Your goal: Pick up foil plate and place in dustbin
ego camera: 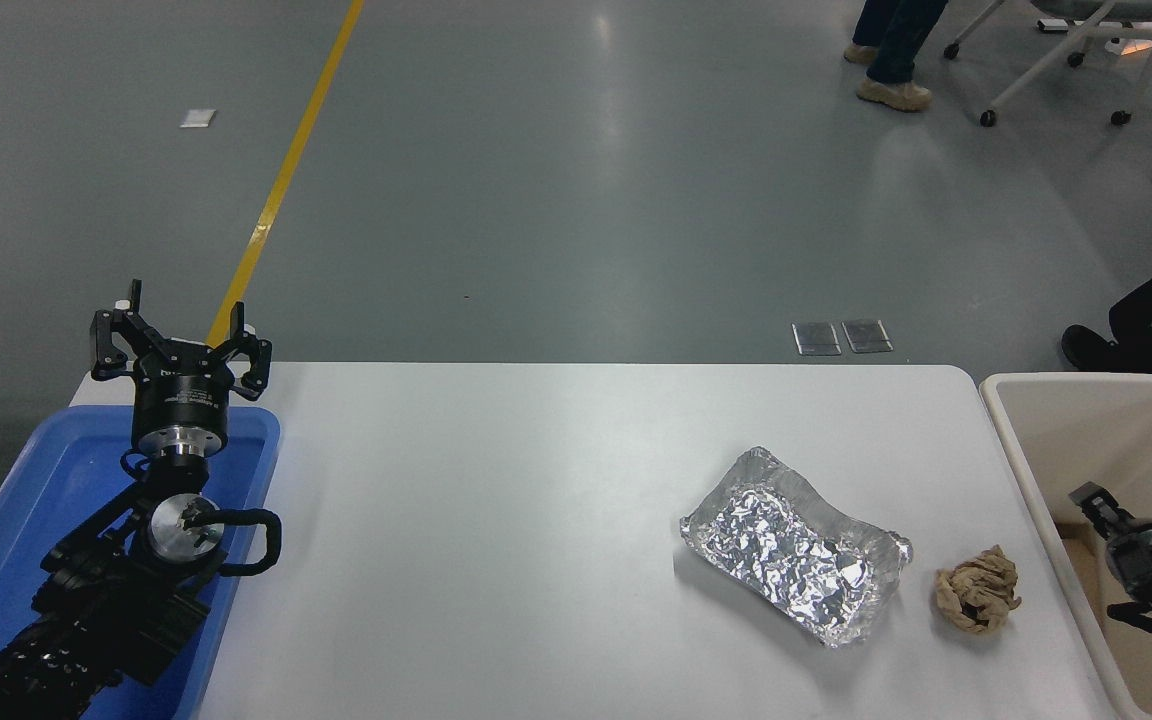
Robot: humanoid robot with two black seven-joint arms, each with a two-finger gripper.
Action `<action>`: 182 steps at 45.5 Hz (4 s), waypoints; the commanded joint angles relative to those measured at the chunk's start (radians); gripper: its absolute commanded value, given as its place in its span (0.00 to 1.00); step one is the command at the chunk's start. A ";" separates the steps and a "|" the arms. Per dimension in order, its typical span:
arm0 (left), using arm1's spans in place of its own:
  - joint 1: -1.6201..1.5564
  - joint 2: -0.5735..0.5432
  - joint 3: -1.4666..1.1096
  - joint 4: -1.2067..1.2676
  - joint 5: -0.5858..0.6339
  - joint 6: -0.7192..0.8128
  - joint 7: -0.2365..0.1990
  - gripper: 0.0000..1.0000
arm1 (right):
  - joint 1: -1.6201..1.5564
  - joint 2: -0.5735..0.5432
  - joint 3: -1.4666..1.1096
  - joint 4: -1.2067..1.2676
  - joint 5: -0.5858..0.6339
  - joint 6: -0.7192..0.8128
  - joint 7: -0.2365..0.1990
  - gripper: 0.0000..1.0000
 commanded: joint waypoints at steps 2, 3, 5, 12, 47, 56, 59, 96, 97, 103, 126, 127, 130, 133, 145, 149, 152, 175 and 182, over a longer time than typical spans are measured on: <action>-0.004 0.000 0.000 0.001 -0.001 0.007 0.008 0.99 | 0.014 0.032 -0.006 -0.003 -0.001 -0.001 0.000 1.00; -0.006 0.000 0.000 0.002 -0.001 0.015 0.008 0.99 | 0.015 0.032 -0.006 -0.003 -0.001 -0.001 0.000 1.00; -0.009 -0.003 0.002 0.002 0.007 0.018 0.002 0.99 | 0.018 0.032 -0.006 -0.003 -0.001 -0.003 0.000 1.00; -0.007 -0.003 0.000 0.002 -0.001 0.015 -0.002 0.99 | 0.012 0.027 0.000 -0.001 -0.001 -0.003 0.000 1.00; -0.007 -0.003 0.000 0.002 -0.001 0.015 -0.002 0.99 | 0.030 0.016 -0.009 0.013 -0.001 0.006 0.002 1.00; -0.009 -0.003 0.000 0.002 0.001 0.014 -0.002 0.99 | 0.199 -0.116 -0.015 0.279 -0.006 0.002 0.002 1.00; -0.009 -0.003 0.000 0.002 0.001 0.014 0.000 0.99 | 0.254 -0.160 -0.021 0.384 -0.017 0.002 0.002 1.00; -0.009 -0.003 0.000 0.002 0.002 0.000 0.002 0.99 | 1.253 -0.430 -0.441 1.568 -0.287 0.176 0.002 1.00; -0.009 -0.003 0.000 0.002 0.002 0.000 0.002 0.99 | 1.289 -0.441 -0.458 1.600 -0.288 0.195 0.002 1.00; -0.007 -0.002 0.000 0.002 0.002 0.000 0.002 0.99 | 1.501 -0.484 -0.524 1.747 -0.308 0.313 0.002 1.00; -0.006 0.000 0.000 0.002 0.002 0.000 0.002 0.99 | 1.906 -0.531 -0.526 1.800 -0.308 0.661 -0.012 1.00; -0.006 0.000 0.000 0.002 0.002 0.000 0.002 0.99 | 1.910 -0.536 -0.526 1.800 -0.308 0.661 -0.014 1.00; -0.006 0.000 0.000 0.002 0.002 0.000 0.002 0.99 | 1.914 -0.545 -0.529 1.800 -0.308 0.661 -0.014 1.00; -0.006 0.000 0.000 0.002 0.002 0.001 0.002 0.99 | 1.916 -0.547 -0.529 1.800 -0.308 0.661 -0.014 1.00; -0.006 0.000 0.000 0.002 0.002 0.000 0.002 0.99 | 1.825 -0.550 -0.533 1.761 -0.363 0.661 -0.014 1.00; -0.006 0.000 0.000 0.002 0.002 0.000 0.002 0.99 | 1.755 -0.550 -0.535 1.723 -0.365 0.661 -0.014 1.00; -0.006 0.000 0.000 0.002 0.002 0.000 0.002 0.99 | 1.686 -0.550 -0.533 1.688 -0.363 0.661 -0.014 1.00; -0.007 -0.002 0.002 0.002 0.002 0.000 0.002 0.99 | 1.147 -0.588 -0.500 1.636 -0.343 0.287 -0.043 1.00; -0.007 -0.002 0.000 0.002 0.002 0.000 0.002 0.99 | 1.012 -0.577 -0.469 1.628 -0.244 0.198 -0.047 1.00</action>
